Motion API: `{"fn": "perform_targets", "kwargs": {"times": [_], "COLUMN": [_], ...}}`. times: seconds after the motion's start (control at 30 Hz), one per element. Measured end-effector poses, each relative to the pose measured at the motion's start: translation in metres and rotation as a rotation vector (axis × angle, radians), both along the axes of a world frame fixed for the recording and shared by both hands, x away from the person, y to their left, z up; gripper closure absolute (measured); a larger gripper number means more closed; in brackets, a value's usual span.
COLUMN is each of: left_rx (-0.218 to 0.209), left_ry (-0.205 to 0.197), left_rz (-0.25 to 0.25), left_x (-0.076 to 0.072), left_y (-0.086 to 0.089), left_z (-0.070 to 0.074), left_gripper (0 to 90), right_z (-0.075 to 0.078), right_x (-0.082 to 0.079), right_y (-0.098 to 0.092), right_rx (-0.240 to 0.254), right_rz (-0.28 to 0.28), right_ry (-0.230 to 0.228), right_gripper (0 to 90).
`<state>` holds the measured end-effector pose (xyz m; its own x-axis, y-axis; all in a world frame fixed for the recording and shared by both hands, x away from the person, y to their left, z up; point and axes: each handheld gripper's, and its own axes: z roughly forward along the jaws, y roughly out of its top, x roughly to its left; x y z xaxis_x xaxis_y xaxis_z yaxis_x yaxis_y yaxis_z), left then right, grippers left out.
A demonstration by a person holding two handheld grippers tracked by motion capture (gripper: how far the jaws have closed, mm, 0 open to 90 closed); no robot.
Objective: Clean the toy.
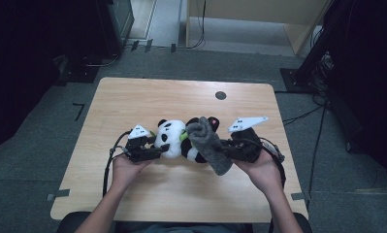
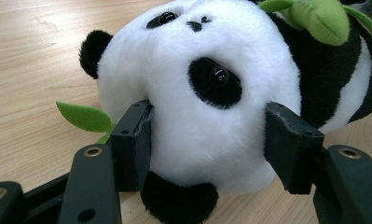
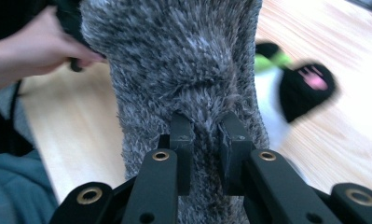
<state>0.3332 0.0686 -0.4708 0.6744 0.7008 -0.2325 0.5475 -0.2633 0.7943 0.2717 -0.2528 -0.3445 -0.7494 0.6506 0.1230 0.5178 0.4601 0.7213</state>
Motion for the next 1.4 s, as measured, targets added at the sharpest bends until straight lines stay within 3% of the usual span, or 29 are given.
{"fn": "perform_targets", "kwargs": {"times": [0.13,0.33,0.63,0.73,1.1,1.4], "left_rx": [-0.001,0.002,0.001,0.001,0.013,0.005], "left_ry": [-0.001,-0.001,0.003,0.001,-0.006,-0.004], "left_rz": [0.001,0.000,-0.001,0.000,-0.006,-0.005], "left_x": [0.000,0.000,0.000,0.000,-0.001,0.000], "left_y": [0.000,0.000,0.000,0.000,0.000,0.000], "left_z": [0.000,0.000,0.000,0.000,0.000,-0.001], "left_gripper": [38.8,38.8,38.9,38.9,39.1,39.5], "right_z": [0.002,-0.019,-0.048,-0.058,-0.078,-0.089], "right_x": [-0.004,0.007,0.029,0.033,0.034,0.024], "right_y": [0.027,0.060,0.093,0.102,0.107,0.103], "right_rx": [-0.018,-0.042,-0.071,-0.101,-0.156,-0.206], "right_rz": [0.071,0.120,0.078,0.062,0.049,0.059], "right_ry": [-0.013,0.030,0.043,0.043,0.012,0.050], "right_gripper": [79.7,79.8,79.7,79.7,80.5,80.8]}}
